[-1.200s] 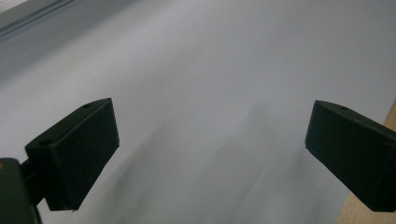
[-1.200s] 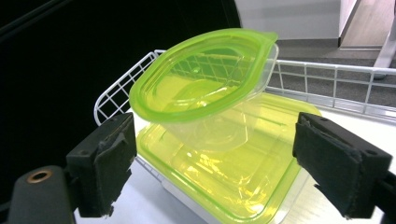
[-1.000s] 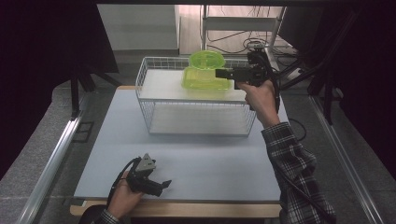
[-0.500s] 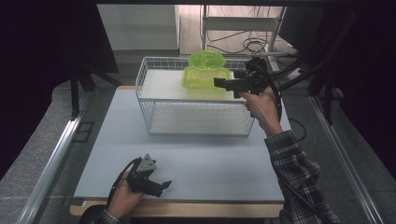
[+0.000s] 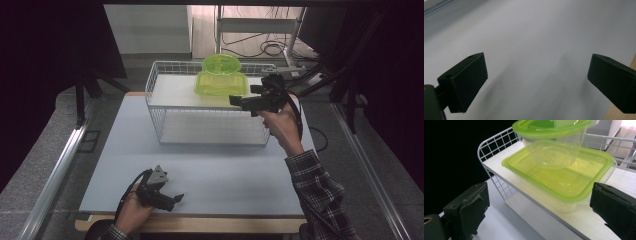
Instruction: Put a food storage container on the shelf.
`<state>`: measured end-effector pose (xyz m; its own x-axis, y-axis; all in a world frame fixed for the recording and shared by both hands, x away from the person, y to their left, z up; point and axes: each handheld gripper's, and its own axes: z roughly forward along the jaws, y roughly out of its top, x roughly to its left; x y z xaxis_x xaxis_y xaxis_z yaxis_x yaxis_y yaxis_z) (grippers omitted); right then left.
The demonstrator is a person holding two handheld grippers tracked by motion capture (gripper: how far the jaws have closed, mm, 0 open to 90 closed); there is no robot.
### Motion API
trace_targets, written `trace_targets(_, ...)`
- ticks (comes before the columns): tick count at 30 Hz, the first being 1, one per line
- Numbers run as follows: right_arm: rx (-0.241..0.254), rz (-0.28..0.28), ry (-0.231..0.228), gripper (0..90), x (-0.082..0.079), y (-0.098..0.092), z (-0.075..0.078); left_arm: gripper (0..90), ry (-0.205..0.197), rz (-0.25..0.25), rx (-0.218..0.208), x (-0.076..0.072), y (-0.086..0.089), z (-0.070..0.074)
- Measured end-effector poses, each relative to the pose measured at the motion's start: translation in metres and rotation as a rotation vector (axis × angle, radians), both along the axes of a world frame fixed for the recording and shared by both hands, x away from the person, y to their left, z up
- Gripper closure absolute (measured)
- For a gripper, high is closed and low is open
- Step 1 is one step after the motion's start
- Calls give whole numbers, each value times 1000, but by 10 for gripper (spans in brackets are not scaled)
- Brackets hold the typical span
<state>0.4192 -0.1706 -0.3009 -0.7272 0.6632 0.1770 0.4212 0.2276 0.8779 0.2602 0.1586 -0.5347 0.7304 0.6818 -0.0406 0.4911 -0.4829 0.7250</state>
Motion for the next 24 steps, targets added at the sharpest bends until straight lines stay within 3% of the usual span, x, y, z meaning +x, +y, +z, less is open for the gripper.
trace_targets(14, -26, 24, 9, 24, -8, 0, -23, 27, 5, -5, 12, 0, -1, -2)
trace_targets(24, -39, 42, 10, 24, -15, 1, -35, 30, 12, -21, 55, 0, -5, -5)
